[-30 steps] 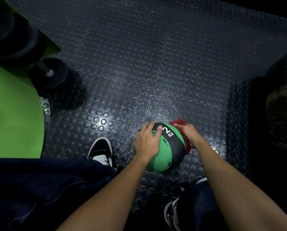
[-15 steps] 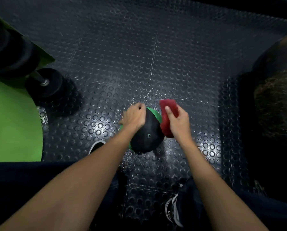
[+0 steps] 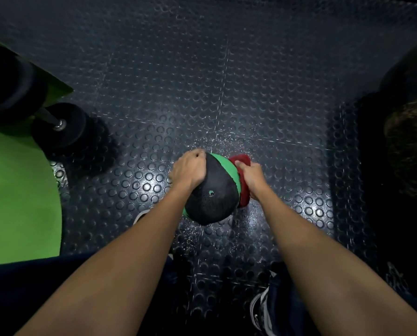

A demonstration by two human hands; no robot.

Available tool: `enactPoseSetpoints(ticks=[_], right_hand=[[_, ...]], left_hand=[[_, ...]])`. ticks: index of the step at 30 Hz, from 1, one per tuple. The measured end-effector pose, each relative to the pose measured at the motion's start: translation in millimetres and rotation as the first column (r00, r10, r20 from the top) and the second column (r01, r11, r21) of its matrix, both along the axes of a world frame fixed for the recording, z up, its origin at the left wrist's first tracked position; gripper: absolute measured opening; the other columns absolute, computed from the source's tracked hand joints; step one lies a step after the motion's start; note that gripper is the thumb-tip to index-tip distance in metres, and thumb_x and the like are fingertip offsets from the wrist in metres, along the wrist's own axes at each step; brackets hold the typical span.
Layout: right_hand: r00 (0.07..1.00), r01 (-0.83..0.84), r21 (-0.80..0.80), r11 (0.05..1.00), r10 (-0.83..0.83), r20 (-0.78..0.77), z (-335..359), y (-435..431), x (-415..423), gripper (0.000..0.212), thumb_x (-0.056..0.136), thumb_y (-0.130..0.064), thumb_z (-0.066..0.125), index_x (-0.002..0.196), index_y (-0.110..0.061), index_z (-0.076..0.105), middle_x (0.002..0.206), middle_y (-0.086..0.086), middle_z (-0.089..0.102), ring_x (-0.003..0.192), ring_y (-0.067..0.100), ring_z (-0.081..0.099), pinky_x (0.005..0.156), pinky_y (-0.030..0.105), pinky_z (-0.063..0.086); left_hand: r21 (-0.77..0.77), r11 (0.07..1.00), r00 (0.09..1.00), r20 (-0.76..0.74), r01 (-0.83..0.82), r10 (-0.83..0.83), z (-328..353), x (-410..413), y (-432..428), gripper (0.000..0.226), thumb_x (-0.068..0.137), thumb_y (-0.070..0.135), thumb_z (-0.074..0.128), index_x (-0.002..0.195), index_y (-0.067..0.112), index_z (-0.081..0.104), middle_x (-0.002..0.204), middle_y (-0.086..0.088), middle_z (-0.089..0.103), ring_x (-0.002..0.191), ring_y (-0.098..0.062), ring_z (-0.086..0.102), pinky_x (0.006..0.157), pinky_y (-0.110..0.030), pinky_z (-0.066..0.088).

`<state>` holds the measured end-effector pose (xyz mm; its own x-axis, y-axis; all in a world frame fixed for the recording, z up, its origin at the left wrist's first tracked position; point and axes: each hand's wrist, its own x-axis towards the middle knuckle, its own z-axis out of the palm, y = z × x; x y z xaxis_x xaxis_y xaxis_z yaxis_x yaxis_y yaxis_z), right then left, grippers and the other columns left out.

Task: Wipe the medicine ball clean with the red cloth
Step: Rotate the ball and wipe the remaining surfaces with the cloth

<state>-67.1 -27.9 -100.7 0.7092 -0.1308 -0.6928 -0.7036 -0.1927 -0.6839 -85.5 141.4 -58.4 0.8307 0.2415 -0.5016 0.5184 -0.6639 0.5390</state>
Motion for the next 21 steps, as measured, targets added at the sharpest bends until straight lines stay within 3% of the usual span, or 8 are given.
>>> enactPoseSetpoints(ticks=[2, 7, 10, 13, 15, 17, 19, 21], right_hand=[[0.997, -0.01, 0.008, 1.0, 0.011, -0.076, -5.3, -10.7, -10.9, 0.026, 0.095, -0.027, 0.054, 0.098, -0.002, 0.062, 0.075, 0.006, 0.061, 0.062, 0.019, 0.056, 0.061, 0.03, 0.047], [0.987, -0.159, -0.089, 0.983, 0.159, -0.007, 11.4, -37.5, -30.3, 0.02, 0.093, -0.026, 0.057, 0.089, -0.008, 0.065, 0.082, 0.011, 0.069, 0.079, 0.03, 0.067, 0.084, 0.047, 0.054], [0.99, -0.132, -0.136, 0.982, 0.138, 0.031, 38.8, -56.8, -32.0, 0.027, 0.096, -0.026, 0.053, 0.11, -0.004, 0.062, 0.085, 0.01, 0.068, 0.076, 0.025, 0.067, 0.078, 0.038, 0.055], [0.97, -0.029, -0.263, 0.964, 0.091, 0.227, 64.3, -52.3, -38.3, 0.031, 0.096, -0.03, 0.051, 0.121, -0.013, 0.06, 0.099, 0.003, 0.067, 0.089, 0.017, 0.061, 0.086, 0.033, 0.048], [0.922, 0.026, -0.176, 0.984, 0.045, 0.383, 73.6, -27.0, -55.6, 0.031, 0.095, -0.03, 0.054, 0.122, -0.017, 0.06, 0.109, 0.0, 0.065, 0.099, 0.015, 0.06, 0.095, 0.038, 0.047], [0.847, -0.068, -0.172, 0.983, 0.148, 0.511, 63.1, 2.4, -77.1, 0.032, 0.093, -0.026, 0.057, 0.124, -0.023, 0.057, 0.126, -0.004, 0.058, 0.118, 0.01, 0.05, 0.107, 0.036, 0.038], [0.769, -0.161, -0.286, 0.945, 0.302, 0.564, 46.4, 27.0, -91.5, 0.039, 0.091, -0.028, 0.057, 0.129, -0.032, 0.053, 0.14, -0.014, 0.045, 0.135, 0.006, 0.033, 0.114, 0.036, 0.025], [0.774, -0.047, -0.233, 0.971, 0.183, 0.606, 36.5, 36.8, -84.9, 0.037, 0.092, -0.032, 0.055, 0.128, -0.032, 0.054, 0.137, -0.017, 0.048, 0.134, 0.005, 0.035, 0.113, 0.035, 0.027]], left_hand=[[0.005, 1.0, 1.0, -0.014, 0.016, -0.016, 6.1, 6.2, -4.4, 0.041, 0.103, 0.038, 0.033, 0.132, 0.031, 0.062, 0.143, -0.001, 0.058, 0.128, -0.03, 0.052, 0.107, -0.046, 0.039], [-0.04, 0.999, 1.0, -0.011, 0.016, -0.016, 15.8, 19.7, -7.3, 0.035, 0.101, 0.032, 0.045, 0.123, 0.017, 0.068, 0.132, -0.013, 0.063, 0.12, -0.033, 0.055, 0.085, -0.035, 0.035], [-0.091, 0.995, 0.999, 0.034, 0.044, -0.041, 18.5, 22.5, -2.2, 0.036, 0.101, 0.031, 0.046, 0.124, 0.012, 0.066, 0.132, -0.015, 0.063, 0.121, -0.033, 0.054, 0.094, -0.036, 0.039], [-0.06, 0.987, 0.987, -0.034, 0.152, -0.155, 17.6, 13.1, 1.6, 0.049, 0.096, 0.057, 0.044, 0.13, 0.027, 0.063, 0.138, -0.008, 0.06, 0.126, -0.033, 0.053, 0.108, -0.046, 0.041], [-0.092, 0.988, 0.99, -0.057, 0.125, -0.131, 14.9, 6.8, -0.1, 0.062, 0.085, 0.07, 0.043, 0.132, 0.035, 0.063, 0.142, -0.003, 0.059, 0.129, -0.03, 0.052, 0.109, -0.045, 0.039], [-0.105, 0.992, 0.996, -0.043, 0.074, -0.079, 11.2, 9.4, -2.3, 0.061, 0.082, 0.069, 0.044, 0.128, 0.036, 0.065, 0.14, 0.0, 0.061, 0.128, -0.029, 0.053, 0.108, -0.042, 0.04], [-0.114, 0.992, 0.997, -0.044, 0.052, -0.057, 6.9, 15.7, -1.2, 0.054, 0.086, 0.064, 0.047, 0.127, 0.034, 0.067, 0.139, -0.001, 0.062, 0.128, -0.029, 0.054, 0.108, -0.04, 0.041], [-0.136, 0.99, 0.998, -0.026, 0.048, -0.052, 0.5, 19.4, 1.9, 0.053, 0.086, 0.063, 0.049, 0.125, 0.033, 0.069, 0.136, -0.002, 0.064, 0.127, -0.029, 0.055, 0.108, -0.041, 0.041]])
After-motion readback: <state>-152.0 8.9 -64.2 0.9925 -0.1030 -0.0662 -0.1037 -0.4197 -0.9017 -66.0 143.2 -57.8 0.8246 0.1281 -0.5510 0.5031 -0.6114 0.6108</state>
